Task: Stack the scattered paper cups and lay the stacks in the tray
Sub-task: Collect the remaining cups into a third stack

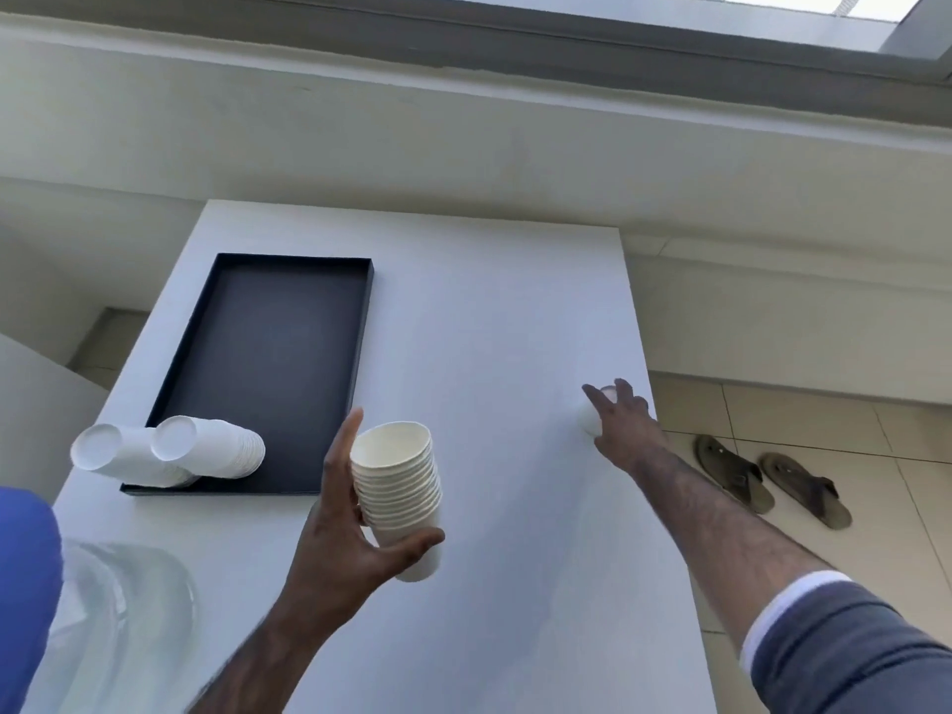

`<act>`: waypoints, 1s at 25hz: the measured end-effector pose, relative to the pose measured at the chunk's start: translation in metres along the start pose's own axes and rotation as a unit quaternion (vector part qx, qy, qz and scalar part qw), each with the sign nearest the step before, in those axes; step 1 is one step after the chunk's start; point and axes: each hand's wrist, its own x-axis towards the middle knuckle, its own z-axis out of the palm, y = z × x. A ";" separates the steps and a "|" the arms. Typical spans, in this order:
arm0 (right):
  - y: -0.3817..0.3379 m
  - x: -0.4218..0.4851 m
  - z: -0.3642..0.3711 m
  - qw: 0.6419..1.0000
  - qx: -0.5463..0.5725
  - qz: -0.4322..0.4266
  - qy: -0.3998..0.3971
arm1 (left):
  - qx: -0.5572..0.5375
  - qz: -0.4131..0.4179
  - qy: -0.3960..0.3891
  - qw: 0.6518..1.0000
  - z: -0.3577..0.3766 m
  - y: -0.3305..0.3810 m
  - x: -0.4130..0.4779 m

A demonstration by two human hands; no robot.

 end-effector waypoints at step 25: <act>-0.154 -0.253 -0.062 0.779 0.607 -0.109 0.114 | -0.238 -0.276 0.183 0.913 0.022 0.033 -0.044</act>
